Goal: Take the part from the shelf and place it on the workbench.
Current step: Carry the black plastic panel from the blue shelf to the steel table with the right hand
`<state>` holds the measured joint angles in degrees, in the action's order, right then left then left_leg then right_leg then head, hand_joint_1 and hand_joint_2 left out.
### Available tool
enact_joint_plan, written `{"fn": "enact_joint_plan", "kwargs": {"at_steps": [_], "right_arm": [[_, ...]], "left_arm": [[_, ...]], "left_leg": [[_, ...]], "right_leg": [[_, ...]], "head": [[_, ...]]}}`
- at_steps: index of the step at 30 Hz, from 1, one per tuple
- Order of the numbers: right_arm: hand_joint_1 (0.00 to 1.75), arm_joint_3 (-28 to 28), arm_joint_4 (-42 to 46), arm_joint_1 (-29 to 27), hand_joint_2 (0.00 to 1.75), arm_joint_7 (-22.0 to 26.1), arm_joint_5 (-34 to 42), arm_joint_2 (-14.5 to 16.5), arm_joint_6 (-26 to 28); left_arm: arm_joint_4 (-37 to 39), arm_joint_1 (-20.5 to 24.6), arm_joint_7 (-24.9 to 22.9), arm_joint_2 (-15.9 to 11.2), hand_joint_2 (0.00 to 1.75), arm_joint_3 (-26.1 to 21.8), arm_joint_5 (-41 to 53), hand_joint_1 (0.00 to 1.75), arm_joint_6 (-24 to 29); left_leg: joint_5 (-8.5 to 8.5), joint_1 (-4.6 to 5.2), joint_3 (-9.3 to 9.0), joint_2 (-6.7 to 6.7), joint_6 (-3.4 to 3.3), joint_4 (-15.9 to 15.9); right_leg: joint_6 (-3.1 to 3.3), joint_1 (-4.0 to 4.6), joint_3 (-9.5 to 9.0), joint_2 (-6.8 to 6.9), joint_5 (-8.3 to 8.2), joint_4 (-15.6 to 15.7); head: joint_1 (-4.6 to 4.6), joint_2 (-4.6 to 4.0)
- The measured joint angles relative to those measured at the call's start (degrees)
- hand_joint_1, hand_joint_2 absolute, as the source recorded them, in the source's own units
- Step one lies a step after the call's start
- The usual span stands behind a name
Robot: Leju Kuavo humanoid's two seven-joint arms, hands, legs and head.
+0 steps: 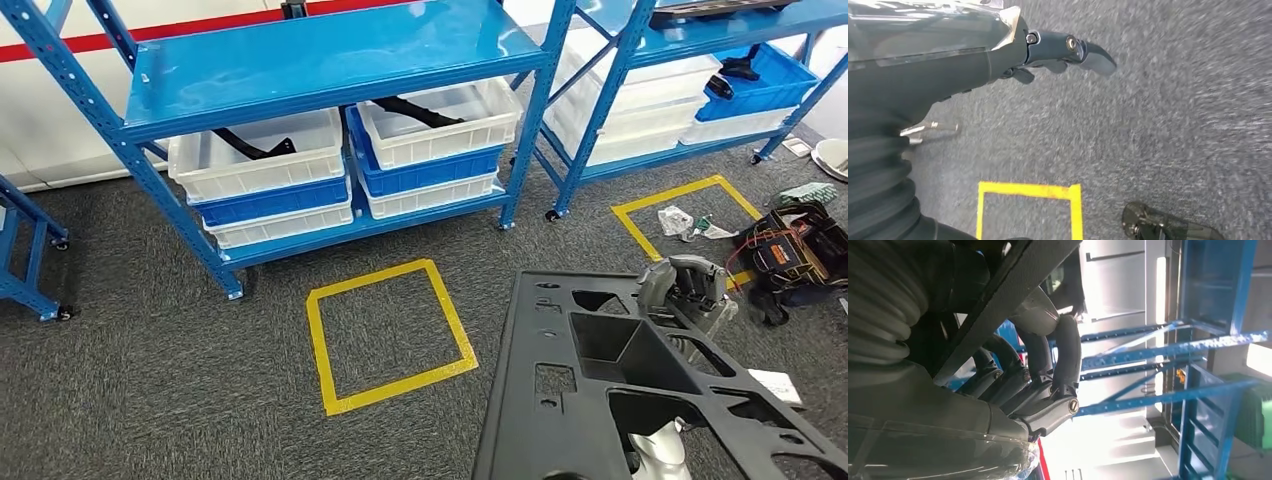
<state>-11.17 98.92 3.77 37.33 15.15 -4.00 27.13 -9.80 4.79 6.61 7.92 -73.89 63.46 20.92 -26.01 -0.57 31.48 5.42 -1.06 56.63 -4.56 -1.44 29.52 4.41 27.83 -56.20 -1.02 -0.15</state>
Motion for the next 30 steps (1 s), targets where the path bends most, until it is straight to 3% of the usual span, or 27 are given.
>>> {"fn": "enact_joint_plan", "kwargs": {"at_steps": [2, 4, 5, 7, 8, 9, 10, 11, 13, 15, 17, 18, 20, 22, 24, 25, 26, 28, 30], "right_arm": [[1.75, -0.1, -0.1, 0.1, 1.75, 0.0, 0.0, -0.1, 0.0], [1.75, -0.1, -0.2, 0.2, 1.75, 0.0, -0.1, -0.2, 0.0], [1.75, -0.2, -0.2, 0.3, 1.75, 0.0, -0.1, -0.3, -0.1], [1.75, -0.3, -0.3, 0.3, 1.75, 0.0, -0.1, -0.3, -0.1], [1.75, -0.4, -0.4, 0.3, 1.75, 0.0, -0.1, -0.3, -0.1], [1.75, -0.5, -0.4, 0.3, 1.75, 0.0, -0.1, -0.3, -0.1], [1.75, -0.5, -0.5, 0.3, 1.75, 0.0, -0.1, -0.3, -0.1], [1.75, -0.5, -0.6, 0.3, 1.75, 0.0, -0.1, -0.3, -0.1], [1.75, -0.5, -0.6, 0.2, 1.75, 0.2, -0.4, -0.3, 0.0], [1.75, -0.5, -0.4, -0.4, 1.75, 0.4, -0.9, -0.3, 0.3], [1.75, -0.4, 0.0, -1.5, 1.75, 0.5, -1.4, -0.3, 0.7], [1.75, -0.3, 0.4, -2.1, 1.75, 0.5, -1.6, -0.3, 0.8], [1.75, -0.2, 1.0, -2.8, 1.75, 0.5, -2.0, -0.4, 1.0], [1.75, 0.0, 1.4, -3.2, 1.75, 0.5, -2.2, -0.4, 1.1], [1.75, 0.1, 1.5, -3.8, 1.75, 0.5, -2.3, -0.5, 1.2], [1.75, 0.1, 1.6, -4.1, 1.75, 0.5, -2.3, -0.5, 1.2], [1.75, 0.2, 1.7, -4.3, 1.75, 0.5, -2.4, -0.5, 1.2], [1.75, 0.3, 1.9, -4.4, 1.75, 0.5, -2.6, -0.5, 1.3], [1.75, 0.4, 2.2, -4.5, 1.75, 0.5, -2.7, -0.5, 1.3]], "left_arm": [[0.0, 0.0, 0.0, 0.0, 1.75, 0.0, 0.0, 0.0, 0.1], [0.0, 0.1, 0.0, 0.1, 1.75, 0.0, 0.0, 0.0, 0.1], [0.0, 0.1, 0.0, 0.1, 1.75, 0.0, 0.0, 0.0, 0.1], [0.0, 0.0, 0.0, 0.1, 1.75, 0.0, 0.0, 0.0, 0.0], [0.0, 0.0, 0.0, 0.1, 1.75, 0.0, 0.0, 0.0, 0.0], [0.0, 0.0, 0.0, 0.1, 1.75, 0.0, 0.0, 0.0, 0.0], [0.0, -0.1, 0.1, 0.1, 1.75, 0.0, 0.0, 0.0, 0.0], [0.0, -0.1, 0.4, 0.1, 1.75, 0.0, -0.1, 0.0, -0.2], [0.0, -0.1, 2.1, 0.1, 1.75, 0.0, -0.6, 0.0, -1.1], [0.1, -0.4, 4.3, 0.1, 1.75, 0.0, -1.2, 0.0, -2.1], [0.1, -0.7, 5.6, 0.1, 1.75, 0.0, -1.5, 0.0, -2.8], [0.1, -0.8, 5.9, 0.1, 1.75, 0.0, -1.6, 0.0, -3.1], [0.2, -0.9, 6.5, 0.2, 1.75, 0.0, -1.6, 0.0, -3.6], [0.2, -1.1, 6.8, 0.2, 1.75, 0.0, -1.6, 0.0, -4.0], [0.2, -1.3, 7.0, 0.3, 1.75, 0.0, -1.6, 0.0, -4.1], [0.2, -1.4, 7.0, 0.3, 1.75, 0.0, -1.6, 0.0, -4.1], [0.2, -1.4, 7.1, 0.3, 1.75, 0.0, -1.6, 0.0, -4.2], [0.2, -1.4, 7.4, 0.3, 1.75, 0.0, -1.6, 0.0, -4.4], [0.2, -1.3, 7.5, 0.3, 1.75, 0.0, -1.6, 0.0, -4.6]], "left_leg": [[0.12, -0.09, -0.08, 0.89, 0.64, 0.0], [-1.38, -0.47, 0.58, -0.68, 1.25, 1.5], [-3.18, -0.6, 1.63, -2.25, 1.44, 3.9], [-7.68, -0.66, 5.12, -4.92, 1.52, 11.8], [-9.05, -0.63, 6.69, -5.38, 1.48, 15.3], [-9.29, -0.62, 7.47, -5.56, 1.39, 17.1], [-8.31, -0.62, 7.06, -5.65, 1.23, 16.4], [-6.45, -0.63, 5.62, -5.97, 1.02, 13.7], [-2.79, -0.76, 1.61, -8.3, 0.48, 5.8], [-1.7, -0.71, -0.44, -10.04, 0.22, 1.6], [-1.7, -0.4, -0.57, -9.15, -0.08, 1.0], [-1.43, -0.34, -0.62, -8.4, -0.42, 0.7], [-0.81, -0.48, -0.67, -6.75, -1.19, -0.1], [-0.59, -0.44, -0.51, -5.01, -1.52, -0.3], [-0.59, -0.4, -0.37, -3.28, -1.51, -0.3], [-0.6, -0.45, -0.36, -2.49, -1.46, -0.3], [-0.62, -0.52, -0.4, -1.74, -1.35, -0.2], [-0.8, -0.46, -0.6, -0.5, -0.81, -0.1], [-1.01, -0.15, -0.88, 0.51, 0.01, 0.0]], "right_leg": [[1.36, 0.12, 0.55, -1.32, -0.45, -0.2], [2.49, -0.18, 0.76, -2.52, -1.04, -0.1], [3.0, -0.34, 0.9, -3.07, -1.36, -0.1], [3.7, -0.15, 1.51, -4.24, -1.82, -0.1], [3.87, 0.03, 1.76, -4.92, -1.97, -0.2], [3.95, 0.18, 1.94, -5.67, -2.11, -0.2], [3.93, 0.28, 2.03, -6.43, -2.2, -0.2], [3.88, 0.33, 2.06, -7.21, -2.28, -0.3], [3.66, 0.52, 2.22, -8.62, -2.33, -0.6], [3.12, 0.6, 2.76, -9.85, -2.47, -1.0], [2.21, 0.46, 3.47, -11.13, -2.86, -0.9], [1.86, 0.37, 3.85, -11.04, -2.87, -1.0], [1.77, 0.61, 5.7, -8.78, -1.34, -4.0], [2.07, 0.66, 9.17, -5.95, 2.1, -11.5], [1.7, 0.41, 11.7, -5.15, 4.18, -17.5], [1.19, 0.22, 11.32, -4.89, 3.91, -17.2], [0.53, 0.0, 9.63, -4.46, 2.84, -14.5], [-0.48, -0.26, 4.54, -1.95, 0.1, -5.7], [-0.01, -0.03, 1.84, -0.12, -1.25, -0.9]], "head": [[-0.13, 0.01], [-0.22, 0.01], [-0.33, 0.0], [-0.47, 0.01], [-0.5, 0.01], [-0.5, 0.01], [-0.49, 0.0], [-0.5, 0.0], [-0.5, 0.0], [-0.39, 0.01], [-0.28, 0.01], [-0.3, 0.0], [0.18, 0.0], [0.71, 0.0], [0.77, 0.01], [0.78, 0.01], [0.79, 0.01], [0.82, 0.01], [0.75, 0.01]]}}
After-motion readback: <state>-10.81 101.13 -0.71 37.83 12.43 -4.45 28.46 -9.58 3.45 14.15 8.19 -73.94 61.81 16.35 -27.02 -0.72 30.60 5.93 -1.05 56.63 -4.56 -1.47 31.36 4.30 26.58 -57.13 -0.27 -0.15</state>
